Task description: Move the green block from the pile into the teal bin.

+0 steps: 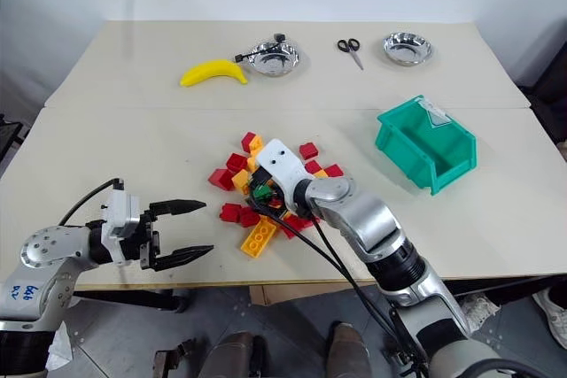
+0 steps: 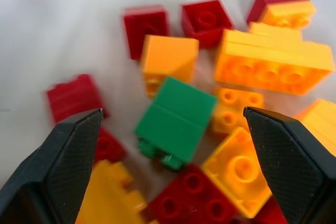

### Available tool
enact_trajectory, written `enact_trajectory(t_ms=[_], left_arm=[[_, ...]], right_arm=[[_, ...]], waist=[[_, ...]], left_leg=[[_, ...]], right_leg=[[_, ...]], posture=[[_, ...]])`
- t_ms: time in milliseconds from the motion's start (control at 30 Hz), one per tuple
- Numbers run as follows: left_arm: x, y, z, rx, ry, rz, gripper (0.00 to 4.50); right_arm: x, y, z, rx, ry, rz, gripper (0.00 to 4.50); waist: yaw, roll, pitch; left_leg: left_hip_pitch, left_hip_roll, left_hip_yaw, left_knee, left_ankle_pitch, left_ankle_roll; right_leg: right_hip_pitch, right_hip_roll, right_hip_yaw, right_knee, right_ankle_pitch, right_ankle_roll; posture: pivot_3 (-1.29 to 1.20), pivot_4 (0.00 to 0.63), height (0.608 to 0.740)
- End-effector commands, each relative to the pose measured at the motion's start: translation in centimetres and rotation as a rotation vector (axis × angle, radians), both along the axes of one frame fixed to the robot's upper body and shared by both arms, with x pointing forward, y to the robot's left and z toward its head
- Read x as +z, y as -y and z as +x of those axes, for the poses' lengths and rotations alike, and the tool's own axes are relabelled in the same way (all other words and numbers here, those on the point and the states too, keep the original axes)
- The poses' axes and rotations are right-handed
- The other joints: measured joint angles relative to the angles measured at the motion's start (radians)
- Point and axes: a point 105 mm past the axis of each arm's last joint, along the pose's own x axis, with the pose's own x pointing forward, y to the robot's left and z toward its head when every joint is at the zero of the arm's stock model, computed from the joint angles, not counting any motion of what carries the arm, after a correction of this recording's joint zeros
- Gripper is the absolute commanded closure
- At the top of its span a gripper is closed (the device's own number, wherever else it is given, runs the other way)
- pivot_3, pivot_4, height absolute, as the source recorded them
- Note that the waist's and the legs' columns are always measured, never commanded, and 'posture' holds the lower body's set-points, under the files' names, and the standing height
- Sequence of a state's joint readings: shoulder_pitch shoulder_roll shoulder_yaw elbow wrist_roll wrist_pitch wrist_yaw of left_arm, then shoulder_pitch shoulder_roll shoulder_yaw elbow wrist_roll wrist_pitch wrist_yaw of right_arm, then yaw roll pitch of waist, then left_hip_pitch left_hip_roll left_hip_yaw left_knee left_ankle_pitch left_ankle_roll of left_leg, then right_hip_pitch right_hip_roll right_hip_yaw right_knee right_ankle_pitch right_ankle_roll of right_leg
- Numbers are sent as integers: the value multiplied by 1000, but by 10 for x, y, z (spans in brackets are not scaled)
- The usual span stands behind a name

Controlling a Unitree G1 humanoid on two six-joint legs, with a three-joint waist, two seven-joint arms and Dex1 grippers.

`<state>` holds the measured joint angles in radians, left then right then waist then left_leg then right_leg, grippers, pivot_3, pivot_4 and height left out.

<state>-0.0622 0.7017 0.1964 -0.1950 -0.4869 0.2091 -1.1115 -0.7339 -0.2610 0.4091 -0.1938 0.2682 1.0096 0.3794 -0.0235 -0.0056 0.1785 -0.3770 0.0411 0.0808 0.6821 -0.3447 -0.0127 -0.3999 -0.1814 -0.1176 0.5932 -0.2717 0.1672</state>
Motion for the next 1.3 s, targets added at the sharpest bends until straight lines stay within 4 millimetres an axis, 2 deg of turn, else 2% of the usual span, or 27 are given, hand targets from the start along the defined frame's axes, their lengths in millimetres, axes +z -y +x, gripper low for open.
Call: enact_trajectory(t_ms=[33, 67, 200, 233, 433, 600, 700, 800, 900, 1000, 1033, 1100, 1167, 1200, 1300], left_arm=[[11, 1, -2, 0, 44, -18, 29], [11, 1, -2, 4, 46, -19, 29], [13, 0, 1, 18, 62, -22, 0], [14, 0, 1, 21, 66, -24, 0], [15, -4, 5, 34, 79, -20, 0], [16, -4, 6, 36, 85, -21, 0], [18, -2, 8, 32, 95, -34, 0], [24, 3, 10, 29, 103, -74, 0], [26, 12, 12, 9, 108, -101, 0], [29, 26, 22, 2, 126, -147, 0], [31, 28, 26, 12, 131, -168, 0], [35, 38, 35, 28, 147, -206, 0], [47, 64, 46, 17, 190, -287, 0], [52, 75, 49, 10, 207, -314, 0], [52, 92, 53, -11, 208, -342, 0]], right_arm=[[2, -9, -3, 17, 15, -1, 0], [1, -11, -4, 20, 13, -6, 0], [-6, -13, -5, 19, 7, -48, 844], [-6, -13, -5, 22, 9, -55, 1290], [-7, -15, -8, 65, 19, -100, 3006], [-4, -13, -5, 69, 35, -95, 3032], [20, -10, -8, 146, 121, 35, 3032], [42, 5, -16, 216, 228, 150, 3032], [65, 35, -18, 193, 360, 259, 3032], [93, 96, -13, 12, 505, 349, 3032], [98, 111, -12, -45, 528, 355, 3032], [105, 143, -6, -166, 574, 344, 3032], [111, 200, 4, -391, 634, 258, 3032], [112, 221, 7, -470, 647, 216, 3032], [107, 252, 15, -584, 641, 128, 3032]], waist=[[-5, 0, 0], [-6, 0, 0], [-8, 0, 0], [-8, 0, 0], [-7, 0, 0], [-7, 0, 0], [-4, 0, 0], [-2, 0, 0], [-4, 0, 0], [2, 0, 0], [6, 0, 0], [9, 0, 0], [15, 0, 0], [22, 0, 0], [22, 0, 0]], left_leg=[[0, 0, 0, 0, 0, 0], [0, 0, 0, -1, 0, 0], [0, 0, 0, -1, 0, 0], [0, 0, 0, -1, 0, 0], [0, 0, 1, -1, 0, 0], [0, 0, 1, -1, 0, 0], [0, 0, 1, -1, 0, 0], [0, 0, 1, -1, 0, 0], [0, 0, 1, -2, 0, 0], [0, 0, 2, -2, 0, 0], [0, 0, 2, -1, 0, 0], [0, 0, 2, 0, -1, 0], [0, 0, 2, 0, 0, 0], [0, 0, 3, 0, 0, 0], [0, 0, 4, 0, -1, 0]], right_leg=[[0, 0, 0, 0, 0, 0], [0, 0, 0, 0, 0, 0], [-1, 0, 0, 0, 0, 0], [-1, 0, 0, 0, 0, 0], [-1, 0, 0, 0, 0, 0], [-1, 0, 0, 0, 0, 0], [-1, 0, 0, 0, 0, 0], [-1, 0, 0, -1, 0, 0], [-2, 0, 0, -1, 0, 0], [-2, 0, 0, -1, 0, 0], [-1, 0, 0, -1, 0, 0], [-1, 0, 0, -1, 0, 0], [-1, 0, 0, -1, 0, 0], [-1, 0, 0, -1, 0, 0], [1, 0, 0, -3, 1, 1]], posture=[[0, 150, 740], [0, 150, 740], [0, 150, 740], [0, 150, 740], [0, 150, 740], [0, 150, 740], [0, 150, 740], [0, 150, 740], [0, 150, 740], [0, 150, 740], [0, 150, 740], [0, 150, 740], [0, 150, 740], [0, 150, 740], [0, 150, 740]])
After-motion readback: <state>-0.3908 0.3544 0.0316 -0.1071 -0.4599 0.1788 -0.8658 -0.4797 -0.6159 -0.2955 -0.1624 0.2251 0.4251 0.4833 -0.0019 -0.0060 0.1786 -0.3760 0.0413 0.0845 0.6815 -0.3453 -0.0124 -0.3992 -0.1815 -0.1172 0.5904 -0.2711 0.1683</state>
